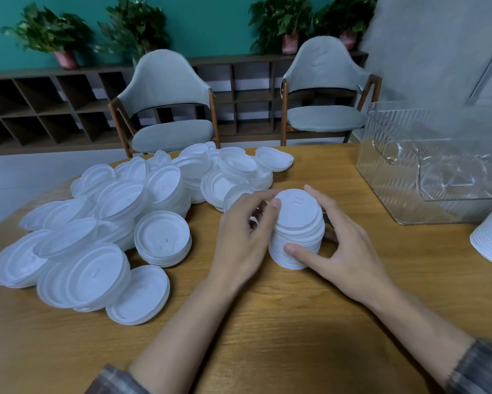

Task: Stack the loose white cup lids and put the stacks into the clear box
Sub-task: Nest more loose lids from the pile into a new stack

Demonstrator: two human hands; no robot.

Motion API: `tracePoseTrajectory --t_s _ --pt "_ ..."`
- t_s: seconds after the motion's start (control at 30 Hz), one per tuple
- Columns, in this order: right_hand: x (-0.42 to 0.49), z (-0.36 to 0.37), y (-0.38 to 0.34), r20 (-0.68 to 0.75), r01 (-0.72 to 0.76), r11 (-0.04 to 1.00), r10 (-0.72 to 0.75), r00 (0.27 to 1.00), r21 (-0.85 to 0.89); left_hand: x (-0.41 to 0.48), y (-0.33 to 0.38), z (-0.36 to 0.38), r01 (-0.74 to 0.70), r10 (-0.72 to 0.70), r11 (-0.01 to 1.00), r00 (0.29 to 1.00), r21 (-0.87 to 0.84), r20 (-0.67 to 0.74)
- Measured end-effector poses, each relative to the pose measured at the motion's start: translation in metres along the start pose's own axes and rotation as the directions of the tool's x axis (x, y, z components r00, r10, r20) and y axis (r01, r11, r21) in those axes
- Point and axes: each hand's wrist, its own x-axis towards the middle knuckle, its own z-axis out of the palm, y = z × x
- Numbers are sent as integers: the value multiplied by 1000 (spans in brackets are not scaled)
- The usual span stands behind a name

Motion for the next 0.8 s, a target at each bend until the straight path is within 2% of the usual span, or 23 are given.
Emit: tracePoseTrajectory --t_s 0.2,0.33,0.7,0.8 --pt "-2 -1 0 -29 -15 1000 15 999 0 -3 2 6 -19 11 989 998 145 56" --pt "-1 -1 -1 -30 -10 1000 10 999 -8 -4 4 5 -30 22 987 999 158 50" --pt "-2 0 3 -12 15 1000 -15 1000 -14 -3 -3 2 -31 -11 980 977 194 214" --pt "-1 0 5 -46 13 999 -14 999 -32 -6 -6 -2 -64 21 977 978 202 206"
